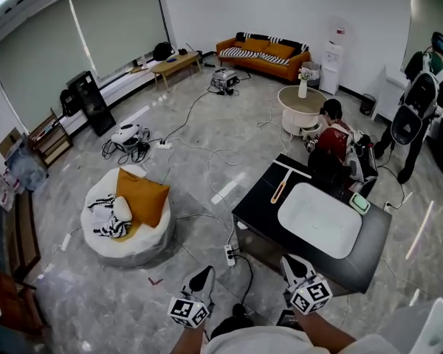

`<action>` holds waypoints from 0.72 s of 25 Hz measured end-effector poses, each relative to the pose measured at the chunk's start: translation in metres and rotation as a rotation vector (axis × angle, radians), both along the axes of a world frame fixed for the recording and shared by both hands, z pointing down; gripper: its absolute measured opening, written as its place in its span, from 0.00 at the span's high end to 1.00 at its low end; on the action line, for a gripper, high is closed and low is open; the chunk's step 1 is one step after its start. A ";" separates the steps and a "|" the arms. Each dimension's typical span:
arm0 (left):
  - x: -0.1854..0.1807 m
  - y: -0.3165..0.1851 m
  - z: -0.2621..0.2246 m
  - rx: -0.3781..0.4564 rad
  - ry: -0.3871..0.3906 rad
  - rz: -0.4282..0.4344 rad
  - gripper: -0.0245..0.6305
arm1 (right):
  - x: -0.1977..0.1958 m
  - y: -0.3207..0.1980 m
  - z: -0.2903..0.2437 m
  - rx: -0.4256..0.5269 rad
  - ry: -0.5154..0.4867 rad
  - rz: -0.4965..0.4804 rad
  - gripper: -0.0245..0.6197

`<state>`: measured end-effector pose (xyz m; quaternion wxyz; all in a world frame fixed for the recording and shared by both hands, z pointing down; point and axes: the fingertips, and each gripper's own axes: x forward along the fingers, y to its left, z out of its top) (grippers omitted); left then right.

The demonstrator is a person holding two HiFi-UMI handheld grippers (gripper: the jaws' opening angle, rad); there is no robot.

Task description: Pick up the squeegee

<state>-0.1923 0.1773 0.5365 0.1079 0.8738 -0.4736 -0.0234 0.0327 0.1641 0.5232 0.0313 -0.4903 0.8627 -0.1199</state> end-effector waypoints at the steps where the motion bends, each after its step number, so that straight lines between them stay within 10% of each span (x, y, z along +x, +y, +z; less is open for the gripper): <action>1: -0.005 -0.015 0.000 0.000 0.007 0.012 0.94 | -0.005 -0.012 0.000 -0.005 0.001 0.009 0.94; 18: -0.025 -0.209 0.028 -0.030 0.053 0.132 0.94 | -0.015 -0.174 0.007 0.024 -0.006 0.140 0.94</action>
